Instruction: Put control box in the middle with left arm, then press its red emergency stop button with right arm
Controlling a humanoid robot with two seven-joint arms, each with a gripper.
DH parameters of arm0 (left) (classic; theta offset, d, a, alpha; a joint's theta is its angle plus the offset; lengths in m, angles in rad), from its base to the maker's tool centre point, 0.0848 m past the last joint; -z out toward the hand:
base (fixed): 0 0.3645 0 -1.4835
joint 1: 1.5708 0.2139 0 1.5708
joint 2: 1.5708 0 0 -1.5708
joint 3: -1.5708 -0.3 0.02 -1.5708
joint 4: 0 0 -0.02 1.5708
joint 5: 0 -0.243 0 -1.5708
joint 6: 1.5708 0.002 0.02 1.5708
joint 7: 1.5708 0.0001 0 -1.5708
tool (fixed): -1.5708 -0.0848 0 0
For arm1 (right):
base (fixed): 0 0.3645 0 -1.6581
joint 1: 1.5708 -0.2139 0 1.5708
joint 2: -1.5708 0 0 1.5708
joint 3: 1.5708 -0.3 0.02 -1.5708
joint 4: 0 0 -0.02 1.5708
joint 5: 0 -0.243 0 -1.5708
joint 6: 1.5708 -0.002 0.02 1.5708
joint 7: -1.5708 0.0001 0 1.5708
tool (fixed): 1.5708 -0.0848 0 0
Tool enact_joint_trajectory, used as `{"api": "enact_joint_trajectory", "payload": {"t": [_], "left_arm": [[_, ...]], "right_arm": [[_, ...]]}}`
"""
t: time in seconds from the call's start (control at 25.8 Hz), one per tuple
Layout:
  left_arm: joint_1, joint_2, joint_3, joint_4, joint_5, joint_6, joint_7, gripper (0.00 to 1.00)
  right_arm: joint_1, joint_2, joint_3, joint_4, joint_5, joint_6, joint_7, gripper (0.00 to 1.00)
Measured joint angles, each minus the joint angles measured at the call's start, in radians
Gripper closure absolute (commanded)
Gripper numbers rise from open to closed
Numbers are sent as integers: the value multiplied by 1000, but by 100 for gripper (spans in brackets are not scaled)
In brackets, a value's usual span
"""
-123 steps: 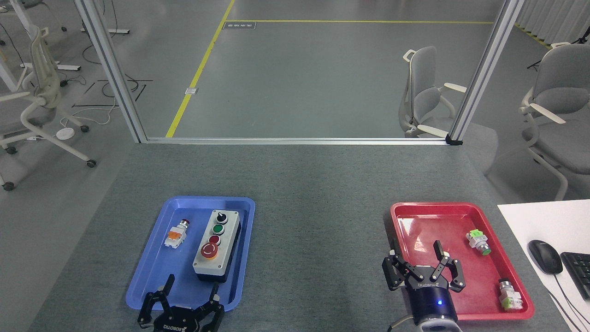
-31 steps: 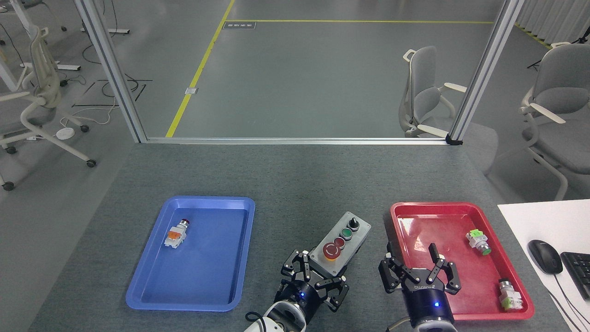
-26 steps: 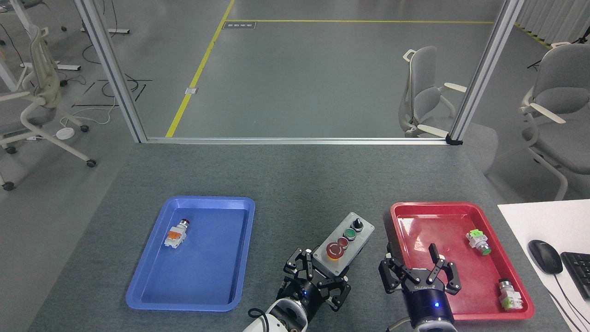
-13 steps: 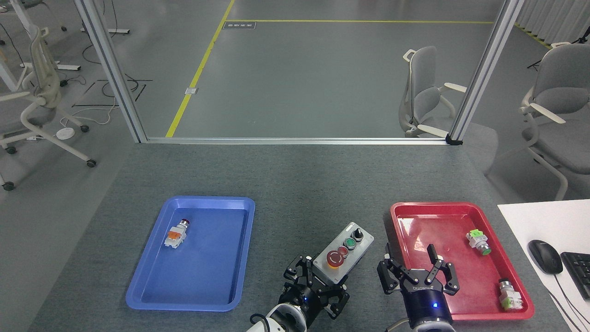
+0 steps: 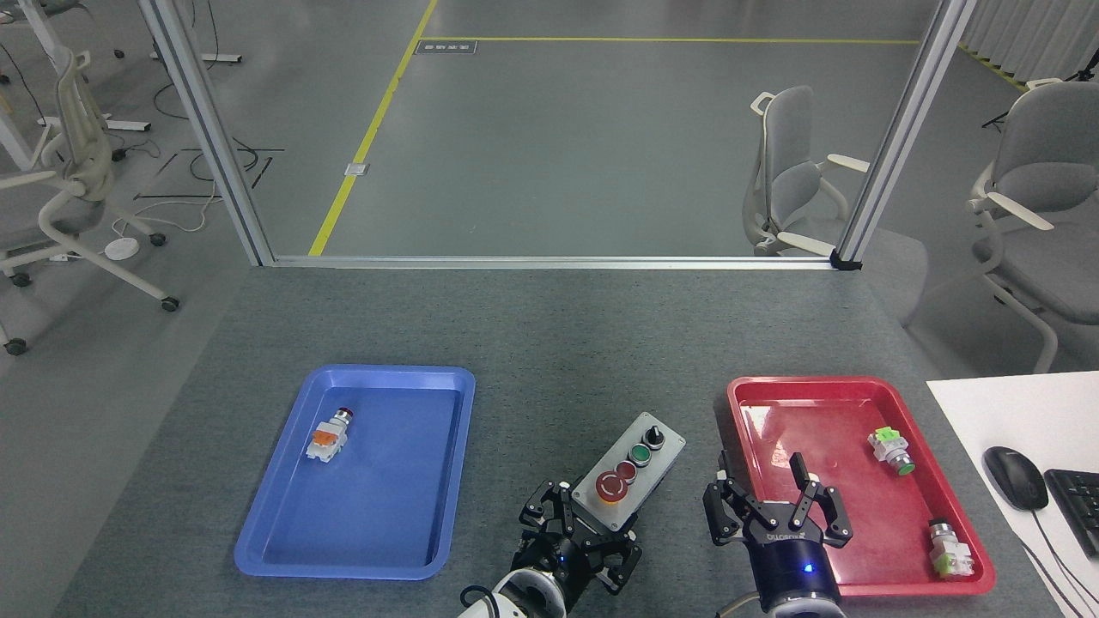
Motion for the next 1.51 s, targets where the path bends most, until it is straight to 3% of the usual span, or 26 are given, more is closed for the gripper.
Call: {"api": "enact_joint_trajectory", "payload": {"t": [0.04,0.12,0.35,0.46,0.62,0.85,1.05,1.28,1.51], "left_arm": [[0,0,2,0,0,5,-2,24],[0,2,5,-3,0,13,-4,4],[0,10,24,-18,-1,7,-7,2],[11,41,32,-57,-1,-3,-2,2],[66,137,41,-193,11,-14,1,1],[206,304,110,-442,18,-68,-2,1],[322,402,293,-611,19,-171,-2,1],[395,416,656,-694,22,-333,-1,1],[347,389,880,-672,114,-351,1,2]], "right_arm": [[0,1,0,0,1,0,0,13],[0,2,0,0,2,0,0,14],[0,6,1,0,3,0,1,20],[0,8,1,0,4,1,2,30],[0,9,3,0,5,1,4,35],[0,19,26,1,23,-23,-4,66],[0,29,50,1,28,-43,-6,99],[-8,42,118,2,29,-37,-2,100],[-58,62,214,13,28,17,32,100]]}}
